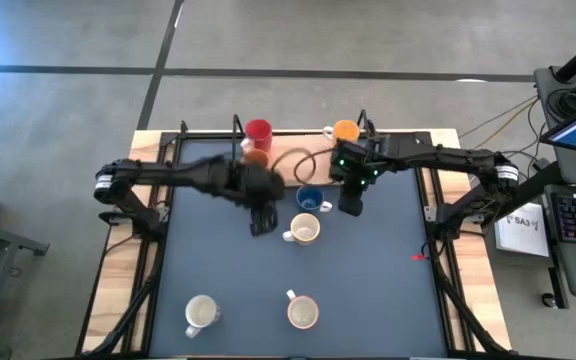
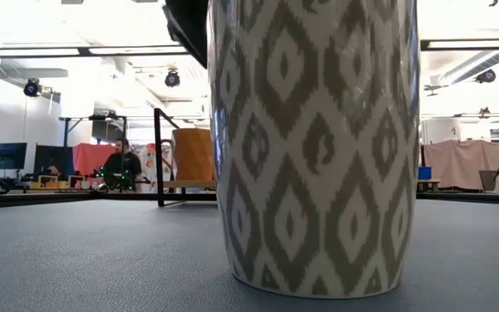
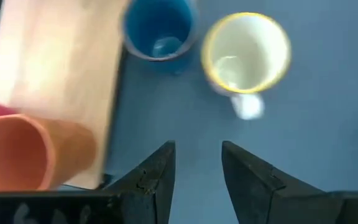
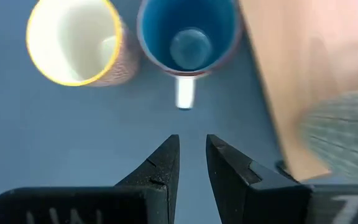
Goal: Place coffee mugs
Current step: Put the blue cup on the shelf
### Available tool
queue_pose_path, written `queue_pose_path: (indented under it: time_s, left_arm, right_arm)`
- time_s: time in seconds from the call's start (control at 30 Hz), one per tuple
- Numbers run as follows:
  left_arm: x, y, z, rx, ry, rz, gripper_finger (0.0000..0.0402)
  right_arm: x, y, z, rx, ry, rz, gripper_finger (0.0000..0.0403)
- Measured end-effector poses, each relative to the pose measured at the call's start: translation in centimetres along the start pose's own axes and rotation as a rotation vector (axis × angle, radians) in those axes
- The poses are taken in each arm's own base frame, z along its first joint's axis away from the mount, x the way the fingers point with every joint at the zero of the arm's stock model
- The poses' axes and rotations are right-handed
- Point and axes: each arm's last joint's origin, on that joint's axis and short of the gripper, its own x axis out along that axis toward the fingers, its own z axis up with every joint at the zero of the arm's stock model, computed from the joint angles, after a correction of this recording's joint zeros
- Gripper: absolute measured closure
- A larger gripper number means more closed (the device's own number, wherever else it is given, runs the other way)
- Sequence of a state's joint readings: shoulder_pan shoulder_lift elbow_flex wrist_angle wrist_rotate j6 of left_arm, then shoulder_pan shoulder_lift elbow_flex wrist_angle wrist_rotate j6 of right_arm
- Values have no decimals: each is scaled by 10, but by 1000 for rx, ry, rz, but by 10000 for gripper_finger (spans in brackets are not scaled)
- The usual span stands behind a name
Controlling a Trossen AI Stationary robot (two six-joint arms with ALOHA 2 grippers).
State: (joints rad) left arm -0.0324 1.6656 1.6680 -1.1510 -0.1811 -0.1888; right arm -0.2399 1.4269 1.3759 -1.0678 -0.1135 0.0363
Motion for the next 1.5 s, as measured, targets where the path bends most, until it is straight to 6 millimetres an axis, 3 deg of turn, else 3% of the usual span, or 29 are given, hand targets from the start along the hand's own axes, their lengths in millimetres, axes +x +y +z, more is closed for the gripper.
queue_pose_path:
  time_s: [0.2, 0.43, 0.8, 1.27, 1.5]
  left_arm:
    - [-14, -47, -15, 35, -20, -6, 288]
    - [-24, -73, -32, 30, -4, 66, 288]
    - [-32, -85, -54, 26, 78, 143, 288]
    - [-44, -100, -74, 97, 125, 171, 288]
    - [-59, -102, -84, 84, 81, 174, 288]
  right_arm:
    - [16, 12, 5, 52, -98, 28, 335]
    - [19, 13, 19, 105, -225, 49, 317]
    - [48, 12, 36, 319, -233, 80, 263]
    - [78, 11, 60, 443, -185, 82, 257]
    - [94, 10, 62, 453, -144, 65, 258]
